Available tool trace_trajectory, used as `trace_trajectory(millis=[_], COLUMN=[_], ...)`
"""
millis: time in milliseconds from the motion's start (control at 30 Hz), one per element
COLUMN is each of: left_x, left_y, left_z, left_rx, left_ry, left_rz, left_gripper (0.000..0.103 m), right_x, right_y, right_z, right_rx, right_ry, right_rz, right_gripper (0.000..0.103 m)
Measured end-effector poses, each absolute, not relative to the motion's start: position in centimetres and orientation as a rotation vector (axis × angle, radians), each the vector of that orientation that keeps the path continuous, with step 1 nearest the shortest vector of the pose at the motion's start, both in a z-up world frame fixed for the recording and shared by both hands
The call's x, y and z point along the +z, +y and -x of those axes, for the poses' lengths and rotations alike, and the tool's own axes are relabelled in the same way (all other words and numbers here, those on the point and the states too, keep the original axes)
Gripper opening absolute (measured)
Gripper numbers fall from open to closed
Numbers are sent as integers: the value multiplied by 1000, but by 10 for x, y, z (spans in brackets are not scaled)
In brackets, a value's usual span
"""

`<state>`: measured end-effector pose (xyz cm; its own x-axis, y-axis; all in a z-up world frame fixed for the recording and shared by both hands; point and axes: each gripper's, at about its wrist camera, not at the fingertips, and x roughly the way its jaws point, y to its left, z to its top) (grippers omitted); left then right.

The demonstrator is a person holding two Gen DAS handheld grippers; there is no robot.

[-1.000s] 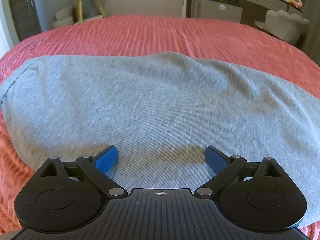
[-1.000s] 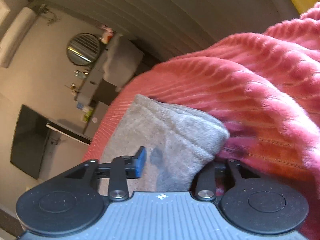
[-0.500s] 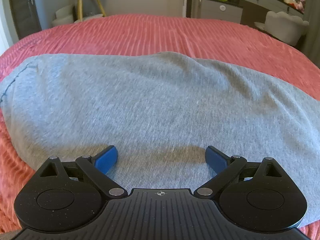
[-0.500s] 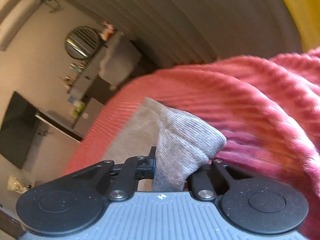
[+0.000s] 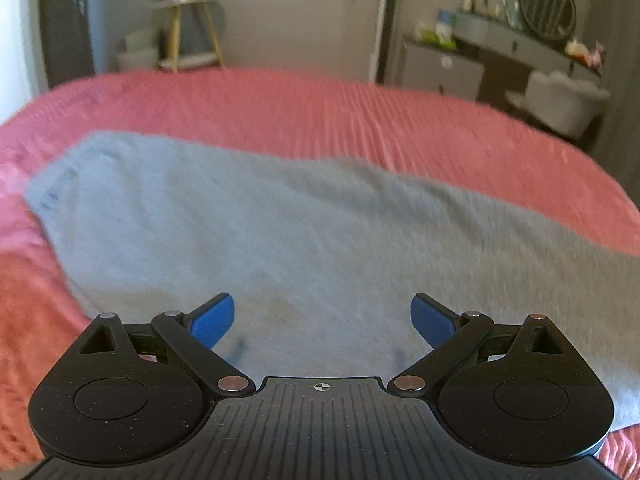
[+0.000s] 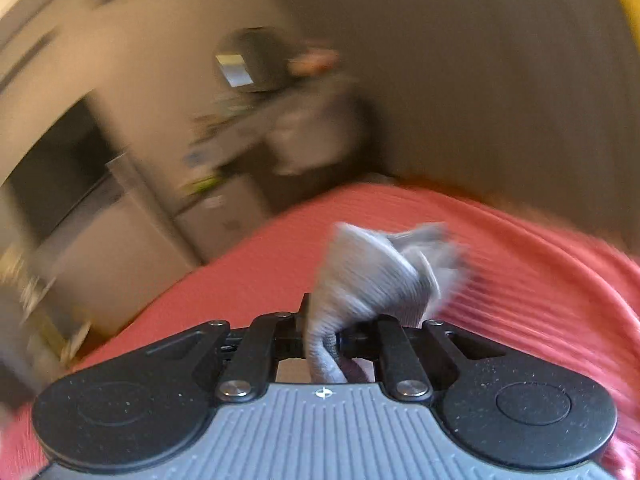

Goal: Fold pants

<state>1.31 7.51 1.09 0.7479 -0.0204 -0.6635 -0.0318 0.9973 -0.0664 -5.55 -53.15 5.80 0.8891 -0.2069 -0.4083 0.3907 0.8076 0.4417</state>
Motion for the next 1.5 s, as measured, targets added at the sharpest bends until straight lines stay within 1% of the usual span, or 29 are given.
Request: trace_trajectory(millis=[100,167,200,267,367,400,433,500,567,600,633,667,733,800,833,867,933,1033,1167,1333,1500], left_x=[26,32,32,29,23,21,18,15,11,11,10,10,7,6,6,6,9,9,-8,-31,-38], left_y=[90,104,110,122,143,149,153,155,151,149,147,145,143,138,135,131,117,87,53,44,41], left_z=[2,15,20,29,26,24,22,19,16,14,12,12,12,9,7,5,0,-7,-22,-37,-38], left_rx=[56,94,121,165,160,159,163,159,160,149,131,109,68,36,19,-7,-67,-142,-183,-189,-173], left_ry=[659,606,584,579,635,656,670,687,704,713,720,723,730,739,742,740,711,682,759,913,918], left_rz=[78,103,111,162,279,314,343,360,336,321,311,307,313,314,308,304,289,187,38,26,3], left_gripper=[99,99,99,99,99,99,99,99,99,99,99,99,99,99,99,99,99,99,99,97,98], right_x=[89,87,80,48,-31,-53,-57,-50,-38,-32,-23,-16,-3,5,6,5,-3,-21,-38,-43,-35], right_y=[-430,-359,-329,-267,-200,-187,-179,-178,-188,-201,-212,-220,-242,-270,-288,-300,-324,-342,-354,-343,-336], right_z=[31,22,19,10,-13,-13,-1,3,5,4,11,19,42,60,69,77,88,86,84,79,76], right_rx=[-80,65,118,197,270,254,246,258,298,310,339,372,394,333,295,253,165,68,45,27,18], right_ry=[344,371,395,486,754,799,711,712,762,774,765,743,672,599,574,563,559,609,611,676,704], right_rz=[-372,-259,-209,-130,-10,29,78,83,-3,-58,-136,-202,-320,-425,-497,-544,-624,-706,-854,-773,-712], right_gripper=[10,10,10,11,13,14,17,22,38,42,48,64,86,88,94,96,96,96,96,97,97])
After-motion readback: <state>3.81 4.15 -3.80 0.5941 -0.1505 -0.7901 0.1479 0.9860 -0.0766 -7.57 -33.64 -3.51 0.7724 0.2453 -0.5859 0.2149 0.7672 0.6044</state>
